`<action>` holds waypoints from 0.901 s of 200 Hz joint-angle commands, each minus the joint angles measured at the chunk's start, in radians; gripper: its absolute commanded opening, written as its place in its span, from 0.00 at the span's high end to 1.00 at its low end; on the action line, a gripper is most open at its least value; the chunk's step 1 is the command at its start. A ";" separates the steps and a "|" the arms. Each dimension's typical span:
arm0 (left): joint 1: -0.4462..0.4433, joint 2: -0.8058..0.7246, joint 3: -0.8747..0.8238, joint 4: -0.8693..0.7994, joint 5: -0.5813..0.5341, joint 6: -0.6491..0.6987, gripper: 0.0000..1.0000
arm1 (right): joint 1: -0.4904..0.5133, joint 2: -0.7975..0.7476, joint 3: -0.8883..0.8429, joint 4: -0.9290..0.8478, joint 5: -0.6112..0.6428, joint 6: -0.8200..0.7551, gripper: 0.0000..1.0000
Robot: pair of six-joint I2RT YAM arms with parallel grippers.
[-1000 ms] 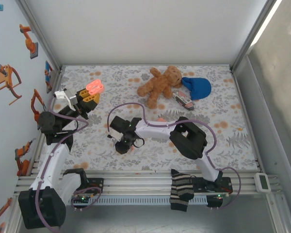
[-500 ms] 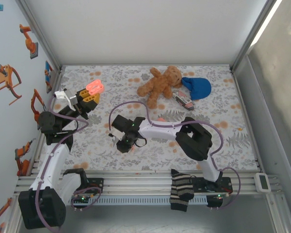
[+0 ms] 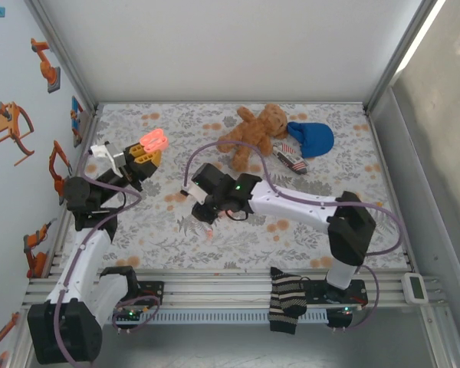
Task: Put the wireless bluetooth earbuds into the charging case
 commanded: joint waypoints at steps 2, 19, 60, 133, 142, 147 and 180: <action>-0.065 -0.052 -0.012 -0.087 -0.027 0.048 1.00 | -0.011 -0.112 -0.013 0.014 0.093 -0.061 0.81; -0.137 -0.091 -0.001 -0.219 -0.048 0.137 1.00 | -0.015 -0.188 -0.010 0.024 0.132 -0.097 0.81; -0.233 -0.126 -0.032 -0.287 -0.110 0.182 1.00 | -0.016 -0.331 -0.002 0.079 0.191 -0.182 0.81; -0.369 -0.048 -0.035 -0.287 -0.155 0.208 1.00 | -0.016 -0.448 0.015 0.164 0.209 -0.286 0.81; -0.389 -0.035 -0.031 -0.284 -0.167 0.216 1.00 | -0.015 -0.451 0.012 0.182 0.206 -0.294 0.81; -0.399 -0.027 -0.029 -0.282 -0.172 0.220 1.00 | -0.014 -0.452 0.009 0.193 0.201 -0.299 0.81; -0.439 0.016 -0.006 -0.275 -0.184 0.237 1.00 | -0.012 -0.457 -0.021 0.269 0.170 -0.328 0.81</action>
